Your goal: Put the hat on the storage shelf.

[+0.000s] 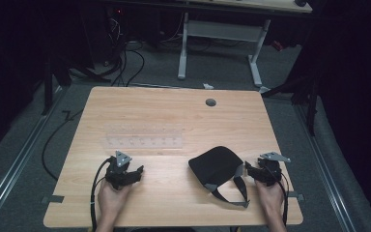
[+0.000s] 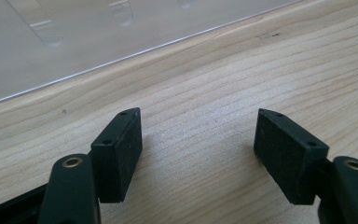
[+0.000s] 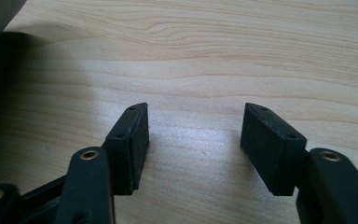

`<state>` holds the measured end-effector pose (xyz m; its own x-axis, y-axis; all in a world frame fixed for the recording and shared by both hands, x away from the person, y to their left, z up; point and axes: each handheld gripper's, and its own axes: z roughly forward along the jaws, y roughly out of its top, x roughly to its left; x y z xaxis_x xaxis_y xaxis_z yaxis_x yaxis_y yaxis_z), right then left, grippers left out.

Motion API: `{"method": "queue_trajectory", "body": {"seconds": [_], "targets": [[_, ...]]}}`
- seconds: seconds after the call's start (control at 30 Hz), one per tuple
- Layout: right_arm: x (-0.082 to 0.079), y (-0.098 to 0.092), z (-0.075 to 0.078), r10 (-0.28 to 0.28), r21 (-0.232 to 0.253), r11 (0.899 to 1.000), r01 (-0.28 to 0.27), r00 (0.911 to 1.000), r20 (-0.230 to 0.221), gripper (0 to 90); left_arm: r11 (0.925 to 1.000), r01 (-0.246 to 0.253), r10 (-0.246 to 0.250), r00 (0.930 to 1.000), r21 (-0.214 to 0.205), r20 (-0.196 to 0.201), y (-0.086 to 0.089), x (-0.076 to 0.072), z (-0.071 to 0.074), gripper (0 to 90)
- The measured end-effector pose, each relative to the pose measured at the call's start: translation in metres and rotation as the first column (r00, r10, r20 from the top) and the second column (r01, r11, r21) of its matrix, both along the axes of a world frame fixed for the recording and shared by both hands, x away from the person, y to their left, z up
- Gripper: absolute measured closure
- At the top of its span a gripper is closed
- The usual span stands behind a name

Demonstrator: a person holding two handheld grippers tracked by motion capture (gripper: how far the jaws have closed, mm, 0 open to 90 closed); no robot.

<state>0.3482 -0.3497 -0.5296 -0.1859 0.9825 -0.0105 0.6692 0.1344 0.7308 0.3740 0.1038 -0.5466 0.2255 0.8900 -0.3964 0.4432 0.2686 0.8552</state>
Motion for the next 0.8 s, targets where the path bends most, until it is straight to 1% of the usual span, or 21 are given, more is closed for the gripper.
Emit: {"method": "queue_trajectory", "body": {"seconds": [0.1, 0.2, 0.27, 0.33, 0.4, 0.6, 0.7, 0.73, 0.8], "targets": [[0.0, -0.002, 0.0, -0.005, 0.019, 1.0, 0.005, 1.0, 0.002, 43.0, 1.0, 0.001, -0.001, 1.0, 0.003, 0.0, 0.0, 0.0, 0.0, 32.7], [0.0, -0.001, 0.0, -0.005, 0.005, 1.0, 0.005, 1.0, 0.0, 44.3, 1.0, 0.001, -0.001, 1.0, 0.0, -0.001, 0.0, 0.0, 0.0, 32.1], [0.001, -0.003, 0.0, -0.003, 0.02, 1.0, 0.003, 1.0, 0.003, 44.8, 1.0, 0.002, -0.002, 1.0, 0.0, -0.001, 0.0, 0.0, 0.0, 31.9], [0.0, -0.005, 0.002, -0.012, 0.048, 0.999, 0.012, 0.9999, -0.01, 45.4, 1.0, 0.002, -0.002, 1.0, 0.0, -0.001, 0.0, 0.0, 0.0, 31.8], [-0.001, -0.007, 0.004, -0.004, 0.06, 0.998, 0.004, 1.0, -0.003, 46.0, 1.0, 0.002, -0.002, 1.0, 0.0, -0.001, 0.0, 0.0, 0.0, 31.8], [-0.014, -0.01, 0.016, 0.028, 0.122, 0.992, -0.032, 0.999, 0.036, 46.5, 1.0, 0.002, -0.002, 1.0, 0.0, -0.001, 0.0, 0.0, 0.0, 31.7], [-0.021, -0.01, 0.021, 0.037, 0.14, 0.989, -0.043, 0.9982, 0.048, 45.1, 1.0, 0.003, -0.003, 1.0, 0.0, -0.002, 0.0, 0.0, 0.0, 31.7], [-0.023, -0.009, 0.023, 0.044, 0.134, 0.99, -0.051, 0.9972, 0.06, 44.2, 1.0, 0.003, -0.003, 1.0, 0.0, -0.002, 0.0, 0.0, 0.0, 31.7], [-0.028, -0.008, 0.026, 0.053, 0.148, 0.987, -0.064, 0.9955, 0.078, 42.9, 1.0, 0.003, -0.003, 1.0, 0.0, -0.001, 0.0, 0.0, 0.0, 31.7]]}}
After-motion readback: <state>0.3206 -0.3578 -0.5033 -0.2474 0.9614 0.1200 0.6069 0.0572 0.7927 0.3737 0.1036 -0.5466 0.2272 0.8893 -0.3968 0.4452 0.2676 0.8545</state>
